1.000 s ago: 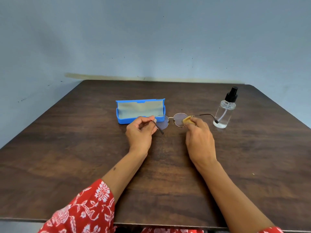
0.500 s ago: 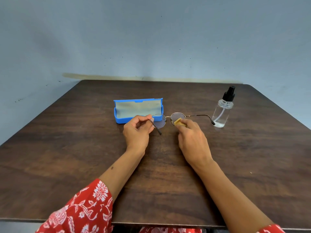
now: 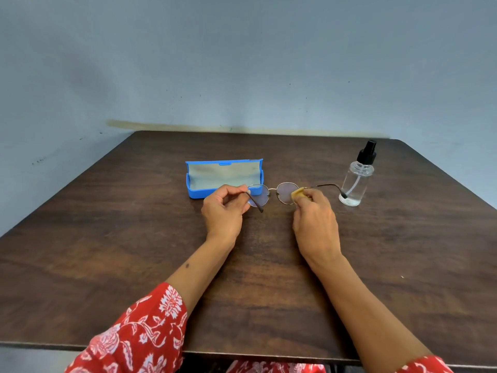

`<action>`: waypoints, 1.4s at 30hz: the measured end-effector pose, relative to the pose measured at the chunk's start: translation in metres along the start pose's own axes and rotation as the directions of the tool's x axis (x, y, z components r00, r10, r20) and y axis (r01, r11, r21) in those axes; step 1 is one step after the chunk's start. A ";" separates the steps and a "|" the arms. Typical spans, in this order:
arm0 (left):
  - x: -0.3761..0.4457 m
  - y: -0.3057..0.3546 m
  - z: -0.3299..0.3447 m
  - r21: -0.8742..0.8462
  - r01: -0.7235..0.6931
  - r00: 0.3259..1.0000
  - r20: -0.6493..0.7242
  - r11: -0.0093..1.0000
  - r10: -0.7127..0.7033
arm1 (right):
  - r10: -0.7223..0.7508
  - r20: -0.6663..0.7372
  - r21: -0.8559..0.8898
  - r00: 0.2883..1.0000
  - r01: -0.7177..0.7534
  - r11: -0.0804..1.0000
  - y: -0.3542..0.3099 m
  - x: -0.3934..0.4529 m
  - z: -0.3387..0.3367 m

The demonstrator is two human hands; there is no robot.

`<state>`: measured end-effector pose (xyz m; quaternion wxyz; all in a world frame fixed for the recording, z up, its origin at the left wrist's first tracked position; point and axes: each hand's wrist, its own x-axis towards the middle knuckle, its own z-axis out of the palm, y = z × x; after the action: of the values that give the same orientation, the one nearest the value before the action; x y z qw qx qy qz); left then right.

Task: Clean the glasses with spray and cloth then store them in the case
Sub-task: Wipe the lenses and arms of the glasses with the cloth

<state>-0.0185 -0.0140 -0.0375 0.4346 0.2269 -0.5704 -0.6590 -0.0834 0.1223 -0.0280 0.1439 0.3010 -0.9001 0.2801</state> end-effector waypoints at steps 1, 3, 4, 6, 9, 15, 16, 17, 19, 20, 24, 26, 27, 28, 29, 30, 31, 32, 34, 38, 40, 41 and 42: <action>0.000 0.000 0.000 0.002 0.003 1.000 -0.003 1.000 -0.003 | -0.022 0.016 -0.006 1.000 0.022 1.000 -0.001 0.000 0.000; 0.000 0.001 0.000 0.000 0.007 1.000 -0.013 1.000 -0.007 | -0.099 0.076 -0.025 0.992 0.101 0.995 -0.004 -0.001 0.003; 0.000 0.001 0.000 0.000 0.008 1.000 -0.017 1.000 -0.008 | -0.126 0.097 -0.041 0.987 0.130 0.991 -0.005 -0.002 0.004; -0.001 0.001 0.000 -0.008 0.010 1.000 -0.013 1.000 -0.010 | -0.104 0.078 -0.049 0.992 0.108 0.993 -0.002 -0.002 0.003; -0.002 0.002 0.000 -0.014 0.003 1.000 -0.002 1.000 -0.003 | -0.008 0.004 -0.035 1.000 0.008 0.999 0.003 0.000 0.001; 0.000 0.001 0.000 -0.014 -0.008 1.000 -0.008 1.000 0.008 | -0.146 0.088 -0.044 0.985 0.151 0.988 -0.001 -0.003 0.005; 0.000 0.000 -0.001 -0.020 -0.007 1.000 -0.004 1.000 0.006 | -0.116 0.065 -0.035 0.991 0.118 0.992 0.000 -0.002 0.004; 0.000 0.000 -0.001 -0.026 -0.005 1.000 -0.001 1.000 0.005 | -0.073 0.034 -0.025 0.997 0.073 0.997 0.001 -0.002 0.003; 0.000 0.000 -0.001 -0.025 -0.001 1.000 0.001 1.000 0.001 | -0.022 -0.007 -0.023 1.000 0.022 0.999 0.002 0.000 0.002; 0.000 0.000 -0.001 -0.018 0.000 1.000 -0.003 1.000 0.000 | -0.038 -0.001 -0.027 0.999 0.038 0.999 0.001 0.000 0.002; 0.000 0.001 -0.001 -0.020 0.006 1.000 -0.013 1.000 -0.006 | -0.173 0.071 -0.023 0.982 0.175 0.984 -0.004 -0.003 0.005; -0.001 0.001 -0.001 -0.019 0.010 1.000 -0.011 1.000 -0.011 | -0.112 0.036 -0.027 0.993 0.113 0.993 -0.002 -0.002 0.004; -0.001 0.002 -0.001 -0.015 0.011 1.000 -0.008 1.000 -0.011 | -0.067 0.015 -0.029 0.998 0.068 0.997 -0.001 -0.001 0.002; -0.001 0.002 -0.001 -0.014 0.011 1.000 -0.006 1.000 -0.011 | -0.038 0.004 -0.033 0.999 0.038 0.999 0.000 -0.001 0.001; -0.001 0.002 -0.001 -0.016 0.010 1.000 -0.004 1.000 -0.010 | -0.035 0.006 -0.034 0.999 0.035 0.999 0.000 -0.001 0.001; -0.002 0.002 -0.001 -0.018 0.011 1.000 -0.003 1.000 -0.011 | -0.055 0.020 -0.030 0.998 0.055 0.998 -0.002 -0.002 0.001; -0.002 0.002 0.000 -0.016 0.013 1.000 -0.006 1.000 -0.013 | -0.088 0.041 -0.027 0.995 0.089 0.996 -0.003 -0.002 0.002; -0.002 0.002 0.000 -0.010 0.016 1.000 -0.012 1.000 -0.016 | -0.122 0.065 -0.027 0.990 0.124 0.992 -0.005 -0.003 0.003; -0.001 0.002 -0.001 -0.002 0.018 1.000 -0.020 1.000 -0.018 | -0.144 0.079 -0.028 0.986 0.147 0.989 -0.005 -0.003 0.003; -0.001 0.002 -0.001 -0.005 0.016 1.000 -0.004 1.000 -0.016 | -0.036 0.016 -0.033 0.999 0.037 0.999 -0.002 -0.002 0.000; -0.002 0.002 -0.001 -0.005 0.012 1.000 -0.010 1.000 -0.012 | -0.076 0.046 -0.030 0.996 0.078 0.997 -0.004 -0.003 0.001; -0.002 0.002 -0.001 -0.007 0.011 1.000 -0.013 1.000 -0.011 | -0.108 0.068 -0.028 0.992 0.111 0.993 -0.006 -0.004 0.002; -0.001 0.002 -0.001 -0.012 0.009 1.000 -0.013 1.000 -0.010 | -0.133 0.081 -0.027 0.988 0.135 0.990 -0.006 -0.004 0.002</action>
<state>-0.0163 -0.0134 -0.0363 0.4364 0.2311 -0.5625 -0.6631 -0.0769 0.1186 -0.0286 0.1314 0.3693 -0.8873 0.2429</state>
